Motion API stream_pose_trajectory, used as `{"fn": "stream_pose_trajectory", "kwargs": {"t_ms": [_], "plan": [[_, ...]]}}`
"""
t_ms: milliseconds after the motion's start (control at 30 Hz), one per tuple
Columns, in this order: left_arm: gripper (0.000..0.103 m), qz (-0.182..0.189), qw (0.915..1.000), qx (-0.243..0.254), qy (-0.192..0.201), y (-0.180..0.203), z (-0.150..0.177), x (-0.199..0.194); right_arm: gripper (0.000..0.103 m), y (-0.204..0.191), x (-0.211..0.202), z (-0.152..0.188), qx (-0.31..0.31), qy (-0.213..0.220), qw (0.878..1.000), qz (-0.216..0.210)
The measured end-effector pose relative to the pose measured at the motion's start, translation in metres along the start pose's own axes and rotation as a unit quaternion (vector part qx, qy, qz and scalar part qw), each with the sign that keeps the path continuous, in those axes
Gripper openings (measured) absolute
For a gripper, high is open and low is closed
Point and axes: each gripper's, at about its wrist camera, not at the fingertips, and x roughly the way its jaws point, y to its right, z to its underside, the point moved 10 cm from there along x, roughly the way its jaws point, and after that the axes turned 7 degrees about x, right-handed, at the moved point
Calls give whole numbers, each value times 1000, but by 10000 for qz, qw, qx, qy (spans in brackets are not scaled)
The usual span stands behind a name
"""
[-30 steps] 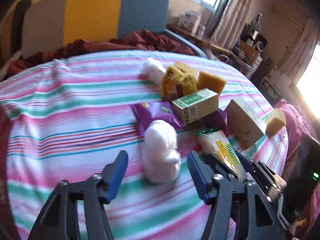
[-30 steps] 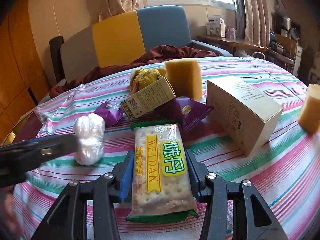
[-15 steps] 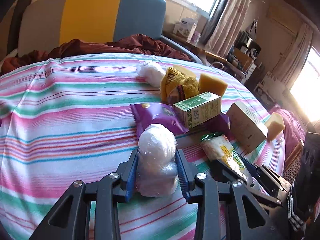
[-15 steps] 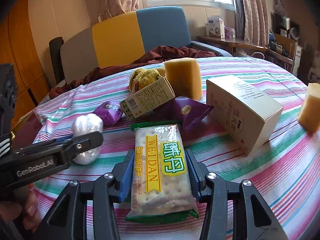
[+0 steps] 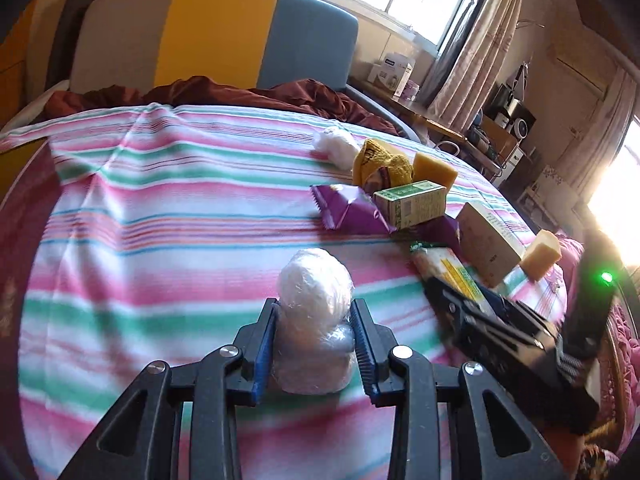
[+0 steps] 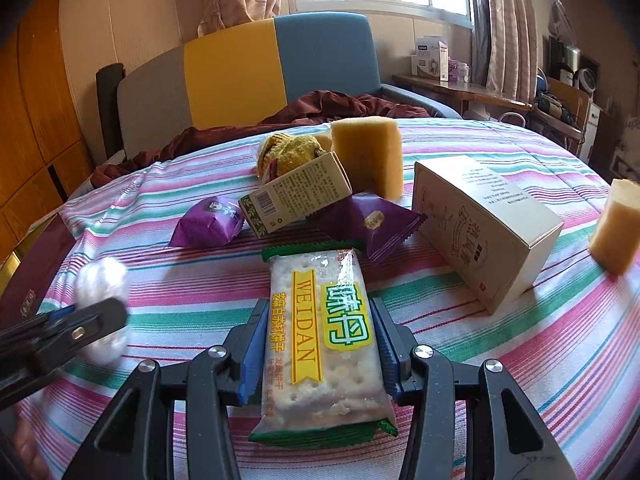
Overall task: Organize objects
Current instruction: 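Drop the white bundle into the tray with the left tool while the right tool carries the WEIDAN packet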
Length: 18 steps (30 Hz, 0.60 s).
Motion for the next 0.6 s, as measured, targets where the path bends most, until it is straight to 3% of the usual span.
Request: {"fn": "stream_pose_trajectory", "kwargs": {"t_ms": [367,600], "plan": [[35,-116,9990,-76,419,-22,3,-68,49,-1,0,0,-136,10,9998,164],[35,-425,9965,-320,640,-64,3,-110,49,-1,-1,1,-199,15,9995,253]]}}
